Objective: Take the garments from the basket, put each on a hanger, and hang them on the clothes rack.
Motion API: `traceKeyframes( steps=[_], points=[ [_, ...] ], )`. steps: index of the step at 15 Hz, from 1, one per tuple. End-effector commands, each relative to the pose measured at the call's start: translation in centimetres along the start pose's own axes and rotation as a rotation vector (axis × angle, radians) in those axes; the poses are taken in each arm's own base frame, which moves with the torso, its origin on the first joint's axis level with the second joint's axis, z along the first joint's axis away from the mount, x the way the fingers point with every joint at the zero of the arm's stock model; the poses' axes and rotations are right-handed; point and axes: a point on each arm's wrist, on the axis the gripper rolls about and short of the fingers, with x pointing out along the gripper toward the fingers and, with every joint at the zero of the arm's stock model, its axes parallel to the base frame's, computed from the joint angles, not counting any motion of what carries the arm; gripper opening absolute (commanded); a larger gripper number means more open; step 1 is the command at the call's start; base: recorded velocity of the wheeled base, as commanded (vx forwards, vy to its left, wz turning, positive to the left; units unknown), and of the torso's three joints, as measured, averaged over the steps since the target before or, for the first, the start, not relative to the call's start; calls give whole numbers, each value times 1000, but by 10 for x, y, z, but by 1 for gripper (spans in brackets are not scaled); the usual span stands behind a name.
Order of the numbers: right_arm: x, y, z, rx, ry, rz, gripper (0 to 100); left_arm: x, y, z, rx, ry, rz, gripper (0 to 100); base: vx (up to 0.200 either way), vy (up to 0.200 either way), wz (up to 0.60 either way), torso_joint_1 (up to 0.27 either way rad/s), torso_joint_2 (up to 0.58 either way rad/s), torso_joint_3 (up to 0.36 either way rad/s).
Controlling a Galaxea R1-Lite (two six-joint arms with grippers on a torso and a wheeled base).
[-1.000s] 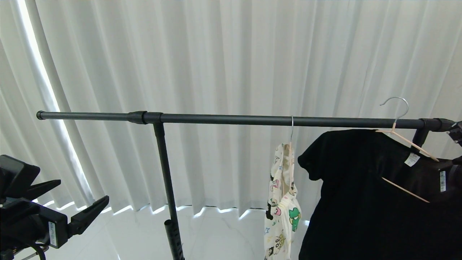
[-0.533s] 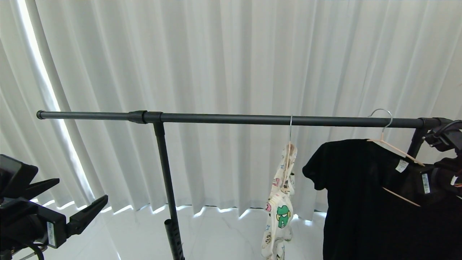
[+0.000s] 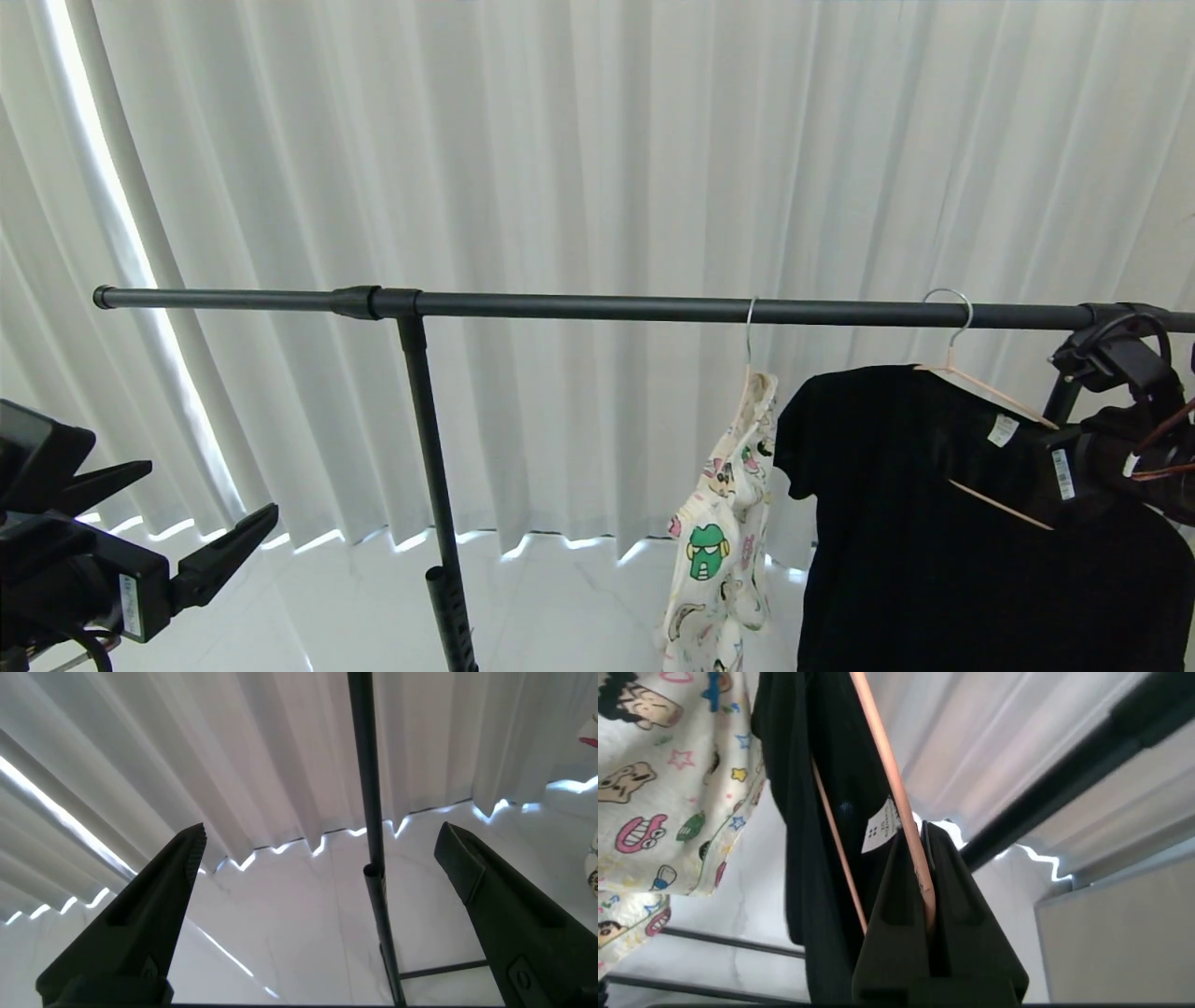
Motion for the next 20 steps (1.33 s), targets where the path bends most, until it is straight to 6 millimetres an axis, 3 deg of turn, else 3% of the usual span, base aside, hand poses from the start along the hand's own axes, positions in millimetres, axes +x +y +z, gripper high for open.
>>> traceKeyframes(
  steps=[1,3,4,10,16,20],
  points=[
    [-2,1,0,-2,-4,4,0,0,0,0,0,-1,1,100,0,0,0,0,0,0],
    [-9,2,0,-1,12,11,0,0,0,0,0,-2,3,100,0,0,0,0,0,0],
    [-12,2,-1,-1,18,13,100,-1,0,0,1,-3,3,100,0,0,0,0,0,0],
    [-24,2,5,48,-54,6,100,-2,0,1,1,-9,5,100,0,0,0,0,0,0],
    [-91,2,14,161,-259,-12,100,-3,2,4,-1,-11,49,100,0,0,0,0,0,0],
    [-104,-1,2,146,-220,-56,100,-5,5,8,-1,-15,104,100,-150,0,0,3,3,1]
  ],
)
